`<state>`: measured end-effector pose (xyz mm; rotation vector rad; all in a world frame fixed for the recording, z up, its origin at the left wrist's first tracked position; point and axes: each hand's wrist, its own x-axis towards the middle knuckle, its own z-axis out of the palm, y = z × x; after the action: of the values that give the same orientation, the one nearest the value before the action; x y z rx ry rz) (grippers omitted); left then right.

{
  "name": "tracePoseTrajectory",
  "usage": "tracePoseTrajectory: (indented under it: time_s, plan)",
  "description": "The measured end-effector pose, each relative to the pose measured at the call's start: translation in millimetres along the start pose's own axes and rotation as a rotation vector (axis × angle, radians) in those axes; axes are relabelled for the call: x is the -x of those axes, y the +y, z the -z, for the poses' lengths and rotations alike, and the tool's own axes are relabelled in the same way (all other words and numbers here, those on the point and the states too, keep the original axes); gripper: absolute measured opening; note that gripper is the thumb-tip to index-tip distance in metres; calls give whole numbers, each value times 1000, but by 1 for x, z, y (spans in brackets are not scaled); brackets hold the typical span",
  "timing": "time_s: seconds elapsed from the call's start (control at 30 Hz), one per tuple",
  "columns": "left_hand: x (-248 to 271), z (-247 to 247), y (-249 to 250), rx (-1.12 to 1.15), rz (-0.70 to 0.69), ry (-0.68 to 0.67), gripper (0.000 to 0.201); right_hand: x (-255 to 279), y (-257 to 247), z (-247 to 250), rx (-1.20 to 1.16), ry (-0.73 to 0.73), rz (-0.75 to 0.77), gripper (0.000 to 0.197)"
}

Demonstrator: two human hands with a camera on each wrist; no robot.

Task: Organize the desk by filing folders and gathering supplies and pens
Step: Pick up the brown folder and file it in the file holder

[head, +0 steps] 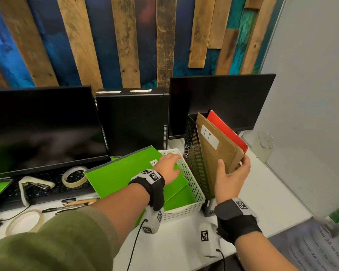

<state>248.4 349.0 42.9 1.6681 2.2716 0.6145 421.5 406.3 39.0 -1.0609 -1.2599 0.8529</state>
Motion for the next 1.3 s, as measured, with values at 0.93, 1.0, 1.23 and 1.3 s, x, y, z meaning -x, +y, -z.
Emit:
tracePoseTrajectory:
  time_s: [0.93, 1.0, 1.23, 1.3]
  plan:
    - [55, 77, -169, -394, 426, -96, 67, 155, 16, -82, 1087, -594, -176, 47]
    - [55, 73, -171, -423, 410, -107, 70, 161, 15, -87, 1173, -639, -177, 49]
    - [40, 66, -181, -439, 297, -217, 77, 168, 15, -105, 1336, -655, -204, 67]
    - [34, 64, -182, -439, 282, -239, 77, 168, 15, -108, 1315, -658, -244, 68]
